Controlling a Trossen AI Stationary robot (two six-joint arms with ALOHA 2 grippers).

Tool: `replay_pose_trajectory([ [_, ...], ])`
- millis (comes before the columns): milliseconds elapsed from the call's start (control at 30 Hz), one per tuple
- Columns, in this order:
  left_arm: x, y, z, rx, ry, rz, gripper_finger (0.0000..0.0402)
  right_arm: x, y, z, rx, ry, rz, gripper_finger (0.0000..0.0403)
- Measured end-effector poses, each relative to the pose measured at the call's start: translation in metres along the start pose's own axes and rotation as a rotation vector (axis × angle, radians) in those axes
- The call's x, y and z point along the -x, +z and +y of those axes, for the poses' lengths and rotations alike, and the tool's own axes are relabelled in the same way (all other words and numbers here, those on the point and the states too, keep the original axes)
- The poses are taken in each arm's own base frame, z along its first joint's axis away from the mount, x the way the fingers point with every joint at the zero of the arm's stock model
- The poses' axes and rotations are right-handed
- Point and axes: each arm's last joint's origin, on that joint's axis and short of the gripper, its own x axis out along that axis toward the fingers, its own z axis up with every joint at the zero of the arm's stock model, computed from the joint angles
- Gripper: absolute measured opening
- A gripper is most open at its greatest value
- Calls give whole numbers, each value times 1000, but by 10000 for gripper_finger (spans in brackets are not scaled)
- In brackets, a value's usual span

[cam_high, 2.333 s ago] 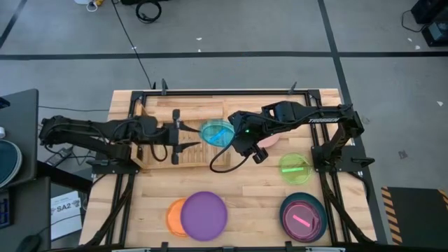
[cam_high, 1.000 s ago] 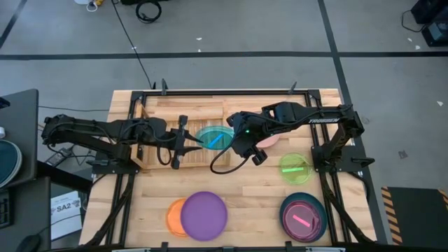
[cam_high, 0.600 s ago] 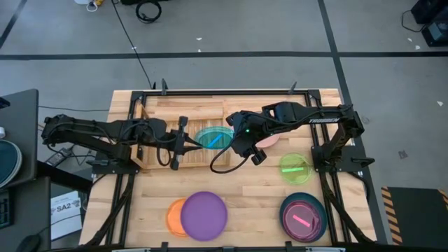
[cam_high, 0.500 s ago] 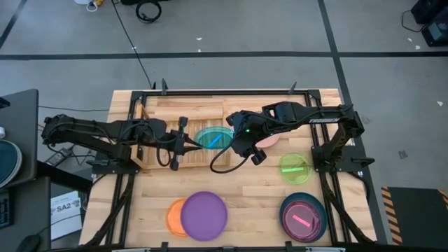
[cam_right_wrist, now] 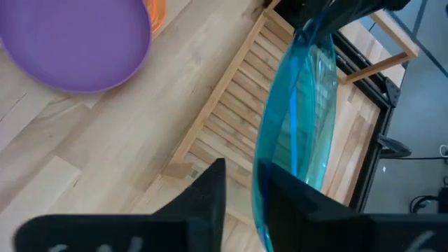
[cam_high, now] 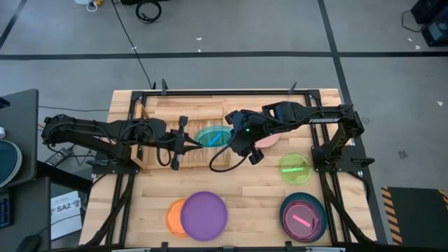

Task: Place and stack plates onto a shelf
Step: Put the blue plate on the shelf

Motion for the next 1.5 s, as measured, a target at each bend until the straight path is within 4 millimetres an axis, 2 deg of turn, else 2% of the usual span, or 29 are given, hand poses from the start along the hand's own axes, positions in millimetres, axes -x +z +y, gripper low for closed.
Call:
replay_pose_trajectory([
  [233, 0, 0, 0, 1, 14, 8, 26, 1, -2, -1, 4, -106, 77, 144],
  [567, 0, 0, 1, 1, 27, 13, 26, 19, -6, 0, 24, -293, 197, 147],
  [733, 1, 0, 3, 3, 91, 32, 26, 45, -16, 4, 3, -297, 222, 147],
  [933, 2, 2, 9, 9, 236, 61, 26, 95, -33, 13, -201, -294, 162, 146],
  [1067, 13, 16, 21, 13, 279, 94, 19, 125, -44, 22, -293, -207, 73, 146],
  [1167, 25, 27, 35, 39, 303, 121, 14, 140, -48, 26, -323, -146, -4, 146],
  [1333, 52, 40, 55, 141, 326, 220, 12, 145, -57, 33, -346, -144, -47, 146],
  [1500, 65, 32, 60, 237, 327, 367, 12, 129, -68, 41, -352, -143, -45, 146],
])
